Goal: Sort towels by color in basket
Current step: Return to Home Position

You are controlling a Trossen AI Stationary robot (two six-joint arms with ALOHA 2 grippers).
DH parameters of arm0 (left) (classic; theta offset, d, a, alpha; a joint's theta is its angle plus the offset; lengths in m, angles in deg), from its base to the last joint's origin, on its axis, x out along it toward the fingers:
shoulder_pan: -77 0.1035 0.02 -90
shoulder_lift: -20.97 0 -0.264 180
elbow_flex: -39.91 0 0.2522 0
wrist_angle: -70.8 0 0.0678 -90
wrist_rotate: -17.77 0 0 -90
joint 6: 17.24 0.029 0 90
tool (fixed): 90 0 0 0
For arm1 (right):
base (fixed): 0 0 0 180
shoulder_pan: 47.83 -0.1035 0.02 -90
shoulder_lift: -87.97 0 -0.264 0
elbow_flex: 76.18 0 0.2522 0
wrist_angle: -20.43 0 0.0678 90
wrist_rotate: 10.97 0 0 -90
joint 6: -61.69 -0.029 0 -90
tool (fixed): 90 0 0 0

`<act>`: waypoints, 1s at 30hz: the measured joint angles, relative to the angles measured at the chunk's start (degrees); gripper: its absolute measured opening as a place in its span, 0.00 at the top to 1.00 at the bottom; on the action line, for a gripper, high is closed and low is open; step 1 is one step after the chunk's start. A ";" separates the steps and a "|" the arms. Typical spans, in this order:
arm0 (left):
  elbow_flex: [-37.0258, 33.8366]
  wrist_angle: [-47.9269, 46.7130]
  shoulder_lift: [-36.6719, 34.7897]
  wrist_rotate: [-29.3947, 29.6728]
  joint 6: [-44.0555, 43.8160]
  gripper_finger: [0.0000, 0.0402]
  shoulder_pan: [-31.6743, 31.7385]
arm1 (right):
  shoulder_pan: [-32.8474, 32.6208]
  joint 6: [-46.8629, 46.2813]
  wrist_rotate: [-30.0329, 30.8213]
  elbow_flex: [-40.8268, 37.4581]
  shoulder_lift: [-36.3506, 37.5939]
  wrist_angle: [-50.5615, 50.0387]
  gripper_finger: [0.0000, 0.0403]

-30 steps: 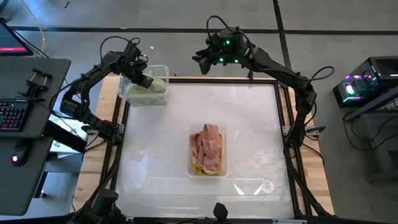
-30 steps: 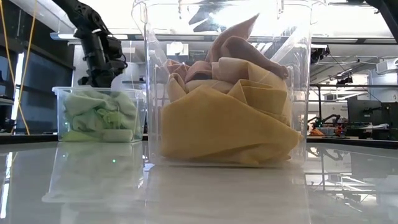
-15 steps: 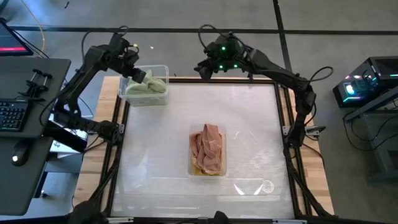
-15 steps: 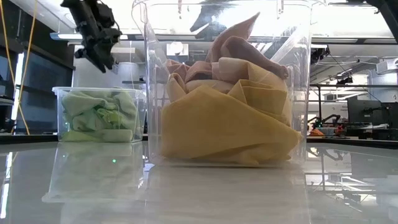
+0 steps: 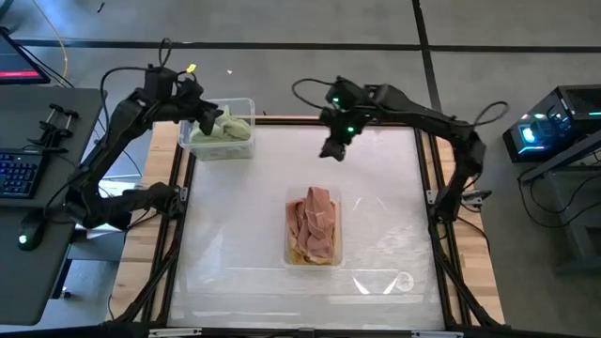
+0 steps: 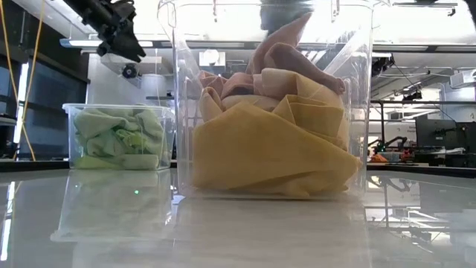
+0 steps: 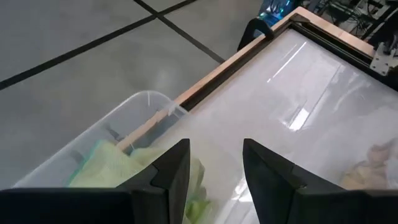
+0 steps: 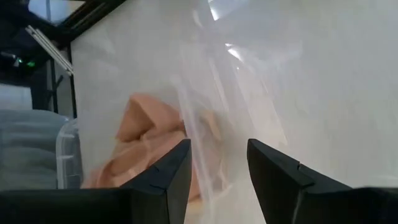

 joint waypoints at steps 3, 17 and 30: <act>-1.78 0.17 -2.27 0.01 0.19 0.67 0.02 | -0.21 -3.13 -0.15 -6.10 5.57 3.18 0.62; -4.76 7.74 -4.03 -1.09 -3.41 0.67 0.02 | -1.29 -20.72 9.65 -39.03 42.95 16.34 0.62; -4.76 11.90 -4.03 -1.47 -11.31 0.67 -2.19 | -7.49 -14.19 16.15 -61.61 69.61 51.67 0.62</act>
